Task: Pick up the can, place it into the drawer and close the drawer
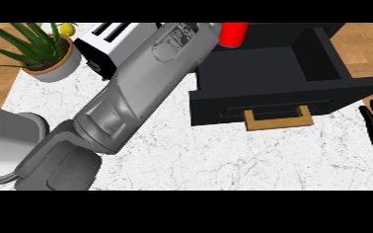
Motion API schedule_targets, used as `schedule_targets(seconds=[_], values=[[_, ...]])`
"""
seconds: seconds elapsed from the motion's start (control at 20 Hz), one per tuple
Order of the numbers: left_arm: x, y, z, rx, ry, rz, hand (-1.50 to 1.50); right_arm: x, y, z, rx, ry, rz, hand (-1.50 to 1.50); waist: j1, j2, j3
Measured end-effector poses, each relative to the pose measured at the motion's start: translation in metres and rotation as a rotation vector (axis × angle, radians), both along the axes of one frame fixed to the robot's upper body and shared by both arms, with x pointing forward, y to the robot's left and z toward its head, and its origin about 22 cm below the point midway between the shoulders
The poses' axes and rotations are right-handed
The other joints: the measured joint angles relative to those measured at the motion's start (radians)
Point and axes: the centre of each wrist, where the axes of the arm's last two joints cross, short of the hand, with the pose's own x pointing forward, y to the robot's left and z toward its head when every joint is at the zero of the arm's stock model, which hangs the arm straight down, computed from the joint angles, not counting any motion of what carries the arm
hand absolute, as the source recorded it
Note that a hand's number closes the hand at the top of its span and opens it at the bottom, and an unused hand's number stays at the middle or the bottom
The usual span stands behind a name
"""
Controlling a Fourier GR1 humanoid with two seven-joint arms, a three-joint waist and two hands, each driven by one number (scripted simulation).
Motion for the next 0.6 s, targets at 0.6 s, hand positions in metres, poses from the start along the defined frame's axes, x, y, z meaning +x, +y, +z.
schedule_targets(seconds=[0.6], values=[[0.005, 0.006, -0.03, 0.084, -0.033, 0.053, 1.5, 0.006, 0.002, 0.008, -0.002, -0.016, 0.007, -1.5, -0.023, 0.006, 0.0]])
